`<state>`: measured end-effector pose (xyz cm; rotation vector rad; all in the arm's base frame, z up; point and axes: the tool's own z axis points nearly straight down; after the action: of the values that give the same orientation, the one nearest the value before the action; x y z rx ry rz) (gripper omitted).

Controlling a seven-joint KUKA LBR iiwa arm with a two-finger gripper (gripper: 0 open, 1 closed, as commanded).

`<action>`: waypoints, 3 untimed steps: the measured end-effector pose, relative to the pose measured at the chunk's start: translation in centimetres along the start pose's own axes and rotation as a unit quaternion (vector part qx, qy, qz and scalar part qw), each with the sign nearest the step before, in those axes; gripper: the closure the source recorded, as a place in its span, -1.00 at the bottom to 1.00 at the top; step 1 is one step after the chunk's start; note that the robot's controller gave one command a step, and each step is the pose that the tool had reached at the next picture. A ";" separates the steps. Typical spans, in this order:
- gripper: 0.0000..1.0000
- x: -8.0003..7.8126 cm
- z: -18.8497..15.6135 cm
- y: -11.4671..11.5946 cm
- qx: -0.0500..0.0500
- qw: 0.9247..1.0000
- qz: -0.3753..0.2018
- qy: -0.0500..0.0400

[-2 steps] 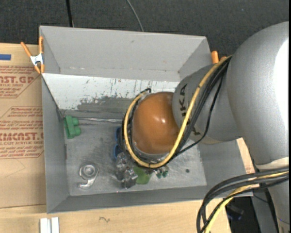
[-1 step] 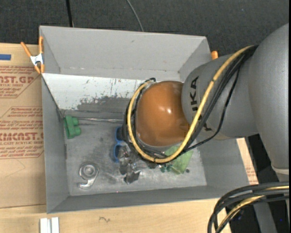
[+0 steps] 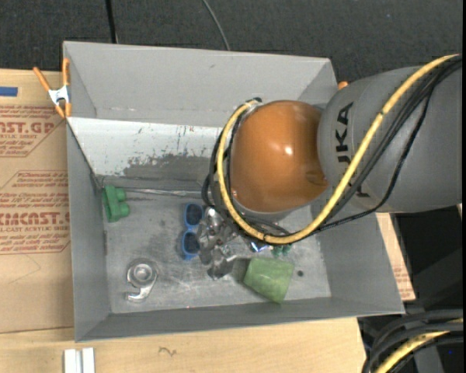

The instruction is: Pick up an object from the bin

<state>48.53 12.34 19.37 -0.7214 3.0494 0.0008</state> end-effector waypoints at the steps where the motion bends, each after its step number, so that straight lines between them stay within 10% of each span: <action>1: 1.00 -3.1 6.6 -6.7 0.000 0.994 0.108 0.005; 2: -1.00 -3.2 6.4 -6.5 -0.001 0.994 0.106 0.003; 3: -1.00 -10.0 12.3 -2.5 -0.002 0.998 0.069 0.001</action>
Offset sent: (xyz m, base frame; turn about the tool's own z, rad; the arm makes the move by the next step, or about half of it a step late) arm 0.0581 -0.0447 -0.0628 0.2133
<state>58.71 14.60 7.15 -0.5107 3.0937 0.0059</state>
